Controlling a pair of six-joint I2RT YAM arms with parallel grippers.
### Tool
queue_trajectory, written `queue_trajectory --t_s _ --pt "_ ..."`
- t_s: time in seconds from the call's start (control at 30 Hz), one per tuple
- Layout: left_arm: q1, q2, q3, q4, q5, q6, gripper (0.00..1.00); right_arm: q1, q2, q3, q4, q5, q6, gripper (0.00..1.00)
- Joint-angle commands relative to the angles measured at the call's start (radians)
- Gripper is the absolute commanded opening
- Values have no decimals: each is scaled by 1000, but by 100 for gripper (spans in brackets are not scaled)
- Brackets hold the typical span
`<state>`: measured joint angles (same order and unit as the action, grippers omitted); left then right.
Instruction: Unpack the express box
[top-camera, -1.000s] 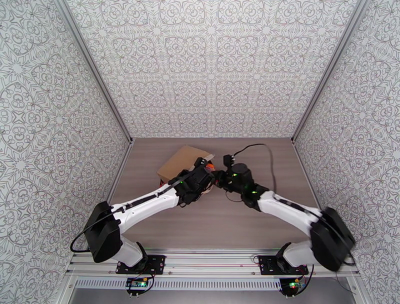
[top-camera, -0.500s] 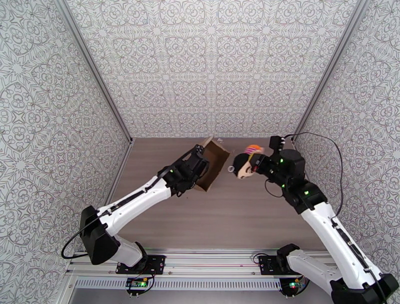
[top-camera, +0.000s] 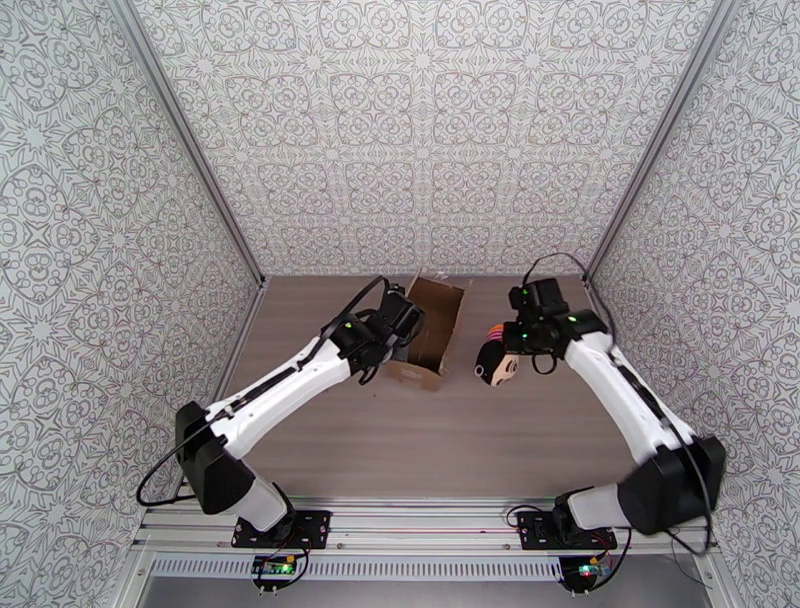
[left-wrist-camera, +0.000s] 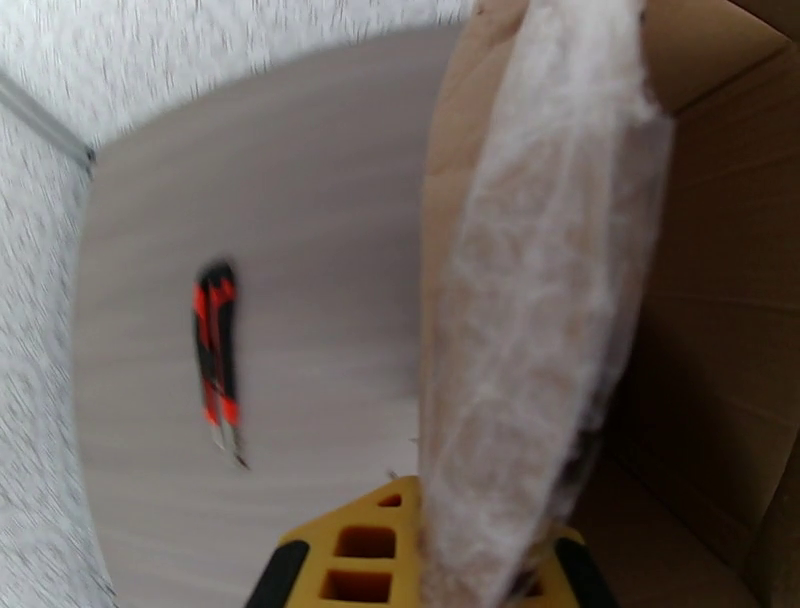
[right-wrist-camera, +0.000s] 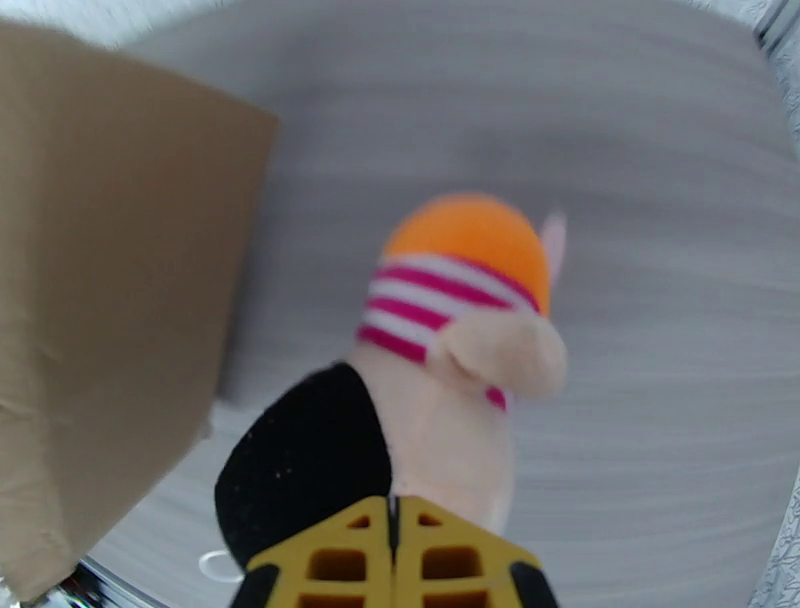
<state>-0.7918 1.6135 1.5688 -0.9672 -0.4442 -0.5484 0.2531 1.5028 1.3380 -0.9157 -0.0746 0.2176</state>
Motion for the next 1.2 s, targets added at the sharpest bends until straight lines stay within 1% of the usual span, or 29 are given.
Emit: queue_trajectory --t_s 0.0,0.07,0.13,0.2,0.3,0.33,0.37,0.43,0.5,0.6,0.67,0.8,0.93,0.97,1.07,1.17 --pt "5 -3 6 -30 27 -149 0 -7 80 43 -25 -9 -89 0" --pt "4 -7 -10 -21 26 -176 0 -7 135 63 -17 -8 -106 0" --pt "4 -13 -28 -13 25 -203 0 -6 196 89 -6 -35 -112 0" --pt "5 -15 -38 -6 29 -218 0 -6 237 111 8 -73 -104 3" --pt "4 -12 -46 -2 32 -236 0 -5 254 115 45 -113 -101 18" --pt "5 -9 -47 -2 32 -242 0 -5 255 116 50 -126 -104 25" --pt "5 -8 -49 -2 33 -244 0 -5 255 116 53 -135 -108 34" --pt "4 -1 -47 -7 36 -253 0 -5 249 117 51 -152 -120 49" --pt "5 -1 -47 -10 39 -263 0 -5 223 112 50 -132 -127 65" --pt "7 -7 -53 -9 38 -279 0 -5 149 99 66 -90 -132 80" --pt "12 -9 -61 -8 42 -286 2 -5 103 108 67 -72 -134 91" --pt "18 -15 -69 -13 50 -289 7 -6 58 137 53 -76 -127 96" --pt "23 -15 -53 -28 54 -292 15 -5 36 121 65 -115 -102 99" --pt "23 -18 -54 -30 55 -293 18 -6 31 111 72 -120 -95 99" --pt "29 -26 -61 -32 58 -299 34 -5 11 76 90 -135 -77 99" --pt "35 -39 -57 -31 57 -289 44 -5 -18 42 110 -146 -60 99"
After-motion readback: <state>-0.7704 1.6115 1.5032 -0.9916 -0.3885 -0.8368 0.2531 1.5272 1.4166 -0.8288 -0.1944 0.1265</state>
